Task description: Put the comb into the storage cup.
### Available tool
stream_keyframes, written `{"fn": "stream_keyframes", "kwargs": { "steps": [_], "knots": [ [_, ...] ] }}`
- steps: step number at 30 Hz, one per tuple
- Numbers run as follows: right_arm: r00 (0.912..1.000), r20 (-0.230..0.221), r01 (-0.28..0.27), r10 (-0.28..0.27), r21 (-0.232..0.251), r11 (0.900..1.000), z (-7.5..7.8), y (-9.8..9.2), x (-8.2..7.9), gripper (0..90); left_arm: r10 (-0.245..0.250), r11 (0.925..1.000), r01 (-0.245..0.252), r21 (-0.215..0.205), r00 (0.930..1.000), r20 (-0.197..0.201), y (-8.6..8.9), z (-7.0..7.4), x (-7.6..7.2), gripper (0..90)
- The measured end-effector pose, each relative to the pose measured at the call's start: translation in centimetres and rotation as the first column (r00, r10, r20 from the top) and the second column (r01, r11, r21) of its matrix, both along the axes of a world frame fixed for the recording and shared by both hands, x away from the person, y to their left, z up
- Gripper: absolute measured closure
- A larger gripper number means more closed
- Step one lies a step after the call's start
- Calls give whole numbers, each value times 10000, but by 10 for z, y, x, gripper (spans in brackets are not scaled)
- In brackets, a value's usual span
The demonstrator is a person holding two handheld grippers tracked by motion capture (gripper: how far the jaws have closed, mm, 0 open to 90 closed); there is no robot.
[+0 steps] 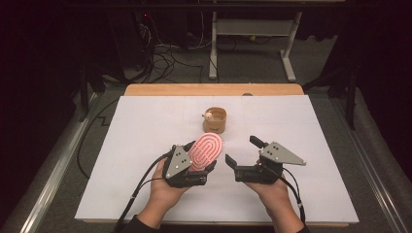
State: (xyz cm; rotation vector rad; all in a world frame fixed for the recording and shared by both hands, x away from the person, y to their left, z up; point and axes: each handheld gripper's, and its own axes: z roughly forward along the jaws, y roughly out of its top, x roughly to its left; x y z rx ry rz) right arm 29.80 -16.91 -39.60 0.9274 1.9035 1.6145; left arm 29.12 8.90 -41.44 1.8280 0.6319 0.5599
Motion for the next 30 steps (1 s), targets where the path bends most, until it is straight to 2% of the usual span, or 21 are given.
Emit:
{"fn": "stream_keyframes", "kwargs": {
  "steps": [11,18,30],
  "knots": [
    [9991,101,-413,411,206,9989,7,10,-4,1,-166,9994,166,288,9999,-8,-10,-3,-4,181],
    [9981,-58,-604,607,371,9975,7,14,-4,1,-296,9986,295,429,9996,27,-15,-4,-6,181],
    [9949,-441,-878,911,702,9937,5,21,-4,30,-364,9986,362,381,9993,56,-19,-3,-9,181]
  ]
}}
